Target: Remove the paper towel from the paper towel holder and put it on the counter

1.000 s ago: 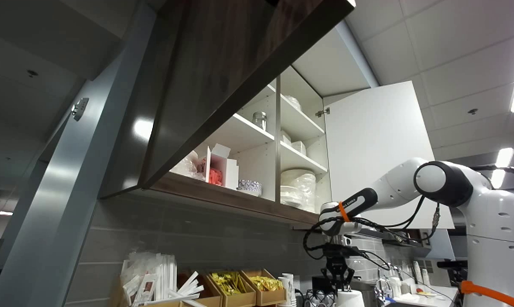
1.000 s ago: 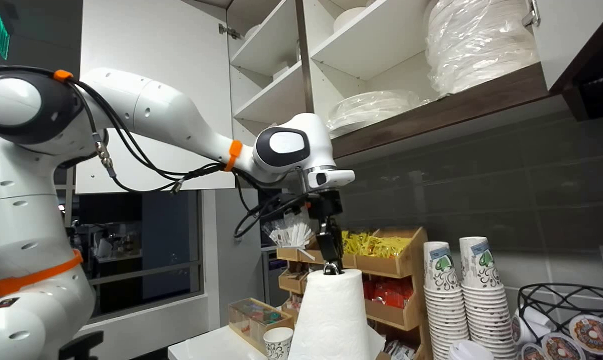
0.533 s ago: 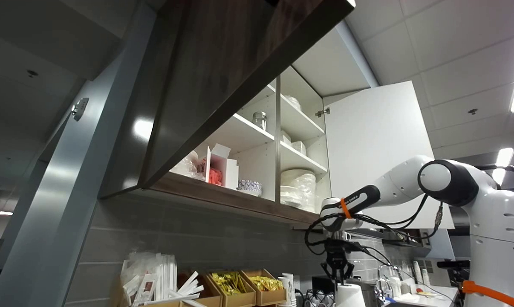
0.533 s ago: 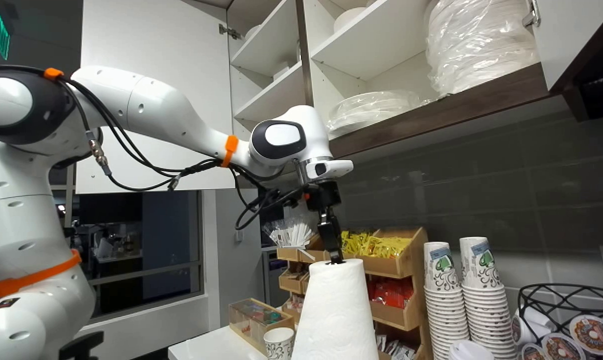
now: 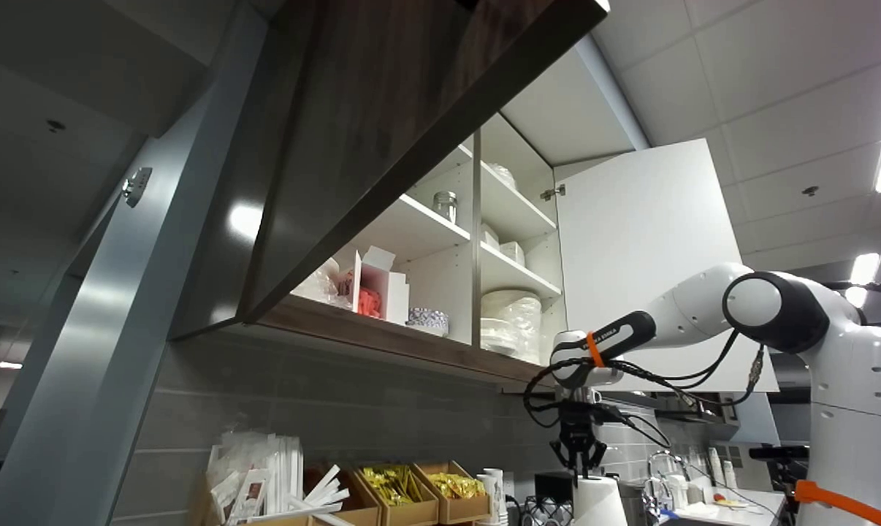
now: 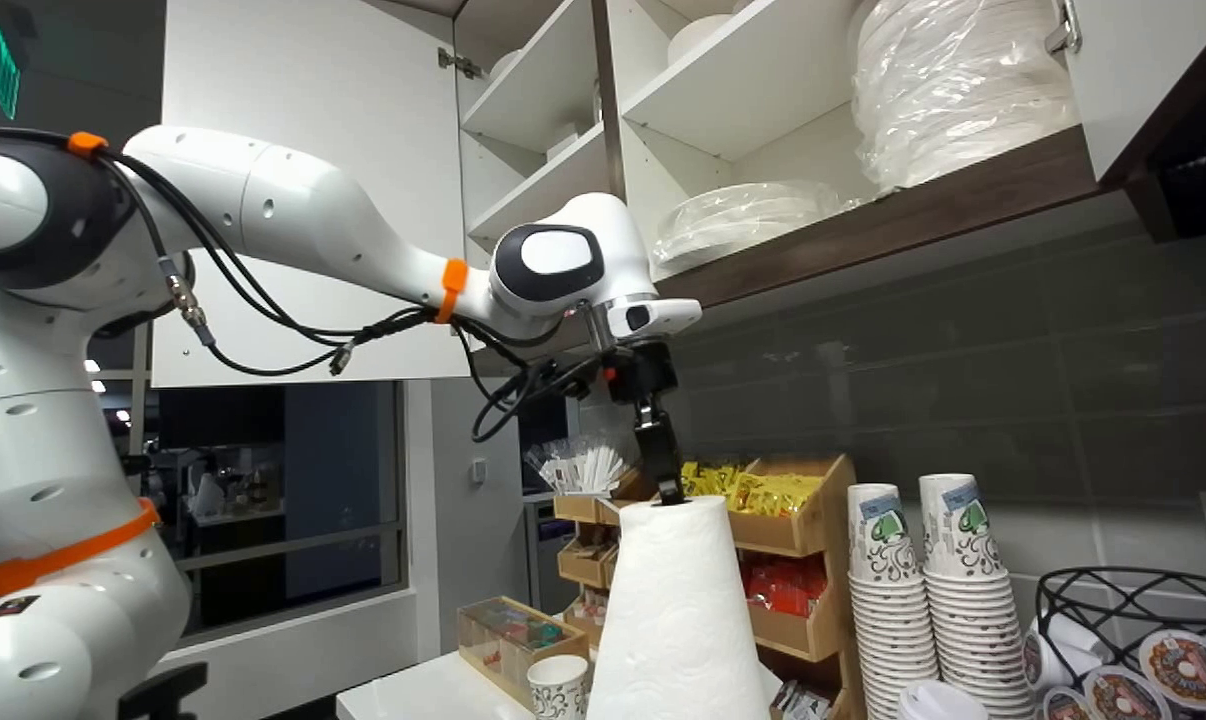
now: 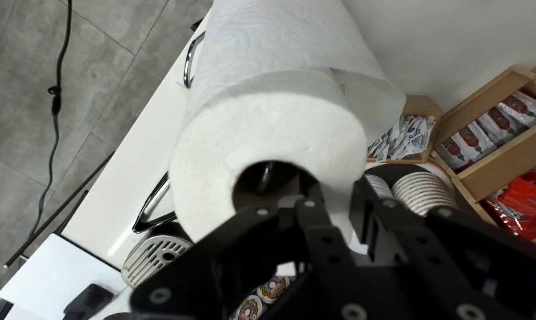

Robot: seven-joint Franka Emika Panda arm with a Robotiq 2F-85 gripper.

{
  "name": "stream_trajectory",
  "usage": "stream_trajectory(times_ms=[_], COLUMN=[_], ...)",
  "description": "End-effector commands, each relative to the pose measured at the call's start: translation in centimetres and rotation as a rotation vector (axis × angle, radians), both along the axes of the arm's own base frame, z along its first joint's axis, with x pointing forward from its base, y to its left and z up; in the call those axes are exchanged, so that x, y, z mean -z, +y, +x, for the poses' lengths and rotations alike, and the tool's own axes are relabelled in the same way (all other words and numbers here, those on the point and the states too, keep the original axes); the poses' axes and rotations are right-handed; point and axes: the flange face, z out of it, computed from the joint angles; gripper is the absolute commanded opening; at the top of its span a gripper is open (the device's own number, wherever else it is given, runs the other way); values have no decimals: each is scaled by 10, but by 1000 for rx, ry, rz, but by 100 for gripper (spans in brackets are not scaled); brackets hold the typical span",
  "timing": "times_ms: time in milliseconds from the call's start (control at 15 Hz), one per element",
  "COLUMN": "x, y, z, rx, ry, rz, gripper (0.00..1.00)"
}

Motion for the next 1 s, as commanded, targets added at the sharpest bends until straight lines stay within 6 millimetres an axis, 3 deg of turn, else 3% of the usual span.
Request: stream_trajectory(times_ms=[0,400,933], x=[-21,-39,-102], y=[-3,-8,-3], z=[-4,-7,-18], rx=[-24,-32,-66], ry=[7,7,-27], rz=[-16,-24,-77], gripper=[5,5,5])
